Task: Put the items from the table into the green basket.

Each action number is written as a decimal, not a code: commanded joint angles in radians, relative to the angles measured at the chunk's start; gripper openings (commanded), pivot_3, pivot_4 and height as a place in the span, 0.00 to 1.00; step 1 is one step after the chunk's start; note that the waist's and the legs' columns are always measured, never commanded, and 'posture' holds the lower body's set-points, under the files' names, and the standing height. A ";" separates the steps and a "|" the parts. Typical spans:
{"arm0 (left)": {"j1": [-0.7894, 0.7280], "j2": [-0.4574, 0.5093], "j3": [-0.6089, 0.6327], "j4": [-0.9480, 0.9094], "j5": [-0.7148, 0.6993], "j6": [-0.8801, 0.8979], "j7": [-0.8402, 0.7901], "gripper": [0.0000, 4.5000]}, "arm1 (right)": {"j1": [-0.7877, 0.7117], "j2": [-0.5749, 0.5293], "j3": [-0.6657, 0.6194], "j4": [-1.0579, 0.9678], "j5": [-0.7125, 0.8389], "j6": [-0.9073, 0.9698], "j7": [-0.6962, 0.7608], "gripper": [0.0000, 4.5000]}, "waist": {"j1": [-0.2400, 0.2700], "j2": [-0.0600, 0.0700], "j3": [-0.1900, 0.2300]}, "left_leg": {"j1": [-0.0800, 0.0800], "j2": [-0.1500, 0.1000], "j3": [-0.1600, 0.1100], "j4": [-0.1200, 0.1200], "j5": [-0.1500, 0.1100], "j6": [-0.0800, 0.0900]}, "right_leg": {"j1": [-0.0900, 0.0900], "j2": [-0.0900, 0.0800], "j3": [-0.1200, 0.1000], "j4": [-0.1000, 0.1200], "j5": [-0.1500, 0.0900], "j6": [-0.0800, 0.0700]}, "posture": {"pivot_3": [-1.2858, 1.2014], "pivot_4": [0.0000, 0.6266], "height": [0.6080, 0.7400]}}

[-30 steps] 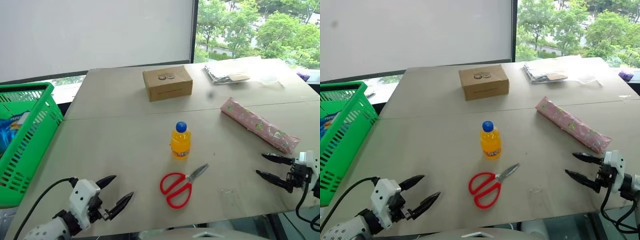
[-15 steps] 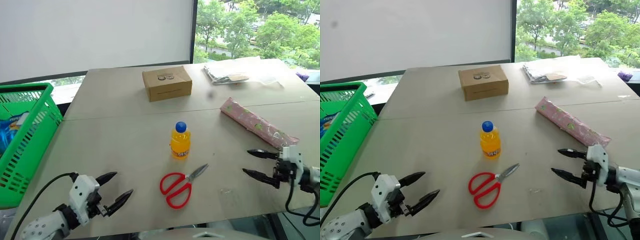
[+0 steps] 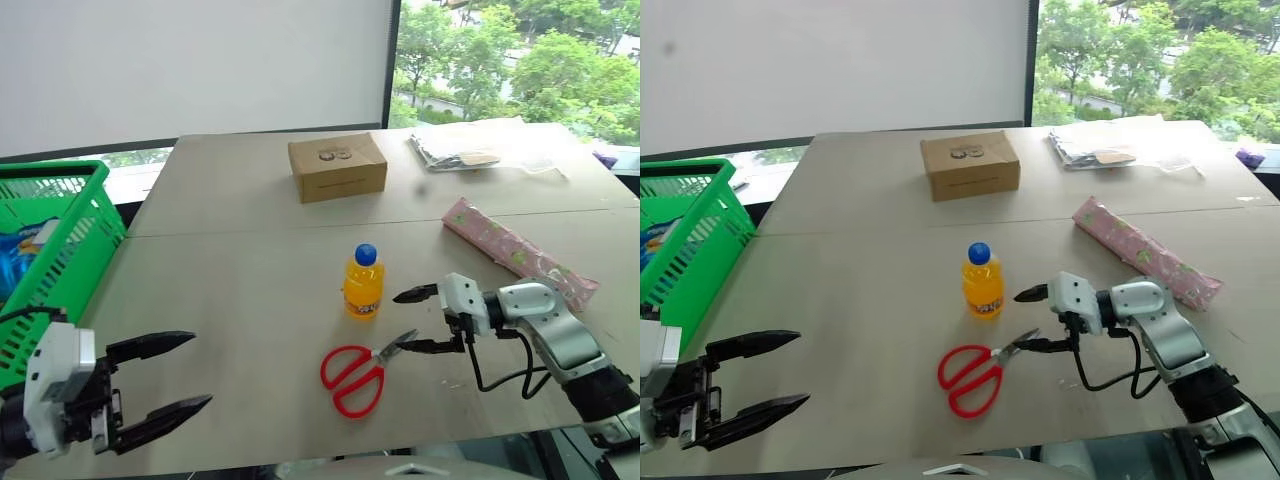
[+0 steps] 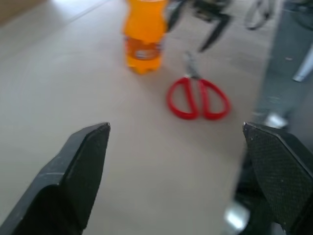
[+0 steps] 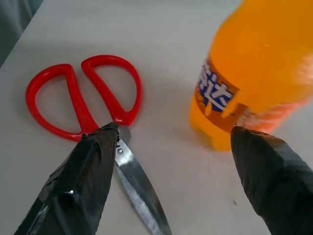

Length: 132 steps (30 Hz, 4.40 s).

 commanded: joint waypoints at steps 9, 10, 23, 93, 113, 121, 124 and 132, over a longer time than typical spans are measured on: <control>0.016 -0.050 0.072 -0.102 0.006 0.048 -0.016 1.00 | -0.048 -0.041 0.126 0.104 -0.135 -0.069 0.046 0.87 | 0.061 -0.004 -0.009 | -0.009 0.001 -0.001 0.001 0.001 -0.003 | -0.009 0.002 -0.002 0.002 0.000 0.000 | 0.64 0.00 1.00; 0.010 -0.047 0.071 -0.100 0.008 0.050 -0.018 1.00 | -0.047 -0.056 0.129 0.118 -0.149 -0.096 0.050 0.87 | 0.063 -0.004 -0.010 | -0.008 0.001 -0.002 0.001 0.001 -0.003 | -0.009 0.002 -0.002 0.002 0.000 0.000 | 0.64 0.00 1.00; -0.141 0.003 -0.027 -0.032 0.065 0.068 -0.012 1.00 | -0.035 -0.122 0.149 0.114 -0.175 -0.088 0.068 0.87 | 0.082 -0.009 -0.017 | -0.007 -0.001 -0.003 0.004 0.001 -0.003 | -0.006 0.001 -0.003 0.002 0.000 0.000 | 0.62 0.00 1.00; -0.852 0.002 -0.368 0.185 0.000 0.169 0.323 1.00 | -0.307 -0.225 -0.298 0.038 0.123 0.646 -0.480 0.99 | -0.006 0.005 -0.017 | -0.013 0.000 0.000 -0.001 0.002 -0.006 | -0.015 0.002 0.001 0.003 0.008 -0.006 | 0.55 0.00 1.00; -1.018 -0.035 -0.452 0.261 -0.008 0.165 0.304 1.00 | -0.163 -0.349 -0.266 0.149 0.010 0.695 -0.437 0.99 | -0.088 0.007 -0.017 | -0.008 0.004 0.008 0.002 0.002 -0.005 | -0.013 0.007 0.006 0.006 0.009 -0.005 | 0.52 0.00 1.00; -1.015 -0.038 -0.449 0.250 -0.005 0.167 0.307 1.00 | -0.251 -0.317 -0.170 0.365 -0.128 0.589 -0.468 0.99 | -0.084 0.007 -0.018 | -0.008 0.004 0.008 0.003 0.002 -0.006 | -0.013 0.006 0.006 0.006 0.009 -0.006 | 0.53 0.00 1.00; -1.011 -0.036 -0.445 0.245 -0.005 0.167 0.308 1.00 | -0.277 -0.301 -0.162 0.437 -0.157 0.560 -0.478 0.94 | -0.083 0.007 -0.018 | -0.008 0.004 0.008 0.003 0.002 -0.006 | -0.013 0.006 0.006 0.006 0.009 -0.006 | 0.54 0.00 1.00; -0.988 -0.058 -0.438 0.214 -0.033 0.170 0.332 1.00 | -0.271 -0.290 -0.214 0.442 -0.151 0.526 -0.471 0.22 | -0.083 0.003 -0.020 | -0.008 0.004 0.008 0.004 0.002 -0.006 | -0.012 0.006 0.007 0.006 0.010 -0.006 | 0.54 0.00 1.00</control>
